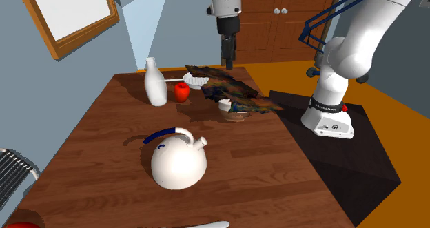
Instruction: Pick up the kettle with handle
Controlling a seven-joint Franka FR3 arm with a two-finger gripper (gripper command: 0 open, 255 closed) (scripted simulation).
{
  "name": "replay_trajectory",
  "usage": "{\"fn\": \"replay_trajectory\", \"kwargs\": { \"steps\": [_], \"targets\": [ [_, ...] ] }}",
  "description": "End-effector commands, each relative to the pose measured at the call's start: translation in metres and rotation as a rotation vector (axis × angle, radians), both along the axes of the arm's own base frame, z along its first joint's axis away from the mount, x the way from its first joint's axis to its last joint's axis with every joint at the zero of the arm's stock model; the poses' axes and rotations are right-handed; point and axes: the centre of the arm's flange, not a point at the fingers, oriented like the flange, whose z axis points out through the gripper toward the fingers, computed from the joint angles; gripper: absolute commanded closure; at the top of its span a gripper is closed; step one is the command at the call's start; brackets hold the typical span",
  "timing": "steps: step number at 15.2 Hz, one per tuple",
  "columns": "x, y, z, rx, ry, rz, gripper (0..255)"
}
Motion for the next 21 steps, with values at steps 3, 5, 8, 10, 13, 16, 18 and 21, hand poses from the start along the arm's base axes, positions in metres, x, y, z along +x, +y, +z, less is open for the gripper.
{"fn": "replay_trajectory", "kwargs": {
  "steps": [3, 5, 8, 10, 13, 16, 18, 21],
  "targets": [
    [0.020, 0.046, -0.025, -0.008, 0.019, 0.057, 0],
    [0.029, 0.070, -0.038, -0.012, 0.028, 0.086, 0],
    [0.041, 0.105, -0.057, -0.019, 0.042, 0.128, 0],
    [0.048, 0.129, -0.070, -0.023, 0.051, 0.157, 0],
    [0.056, 0.165, -0.090, -0.030, 0.065, 0.200, 0],
    [0.063, 0.201, -0.111, -0.037, 0.079, 0.242, 0],
    [0.067, 0.225, -0.125, -0.041, 0.089, 0.271, 0],
    [0.070, 0.250, -0.139, -0.046, 0.098, 0.300, 0]
  ]
}}
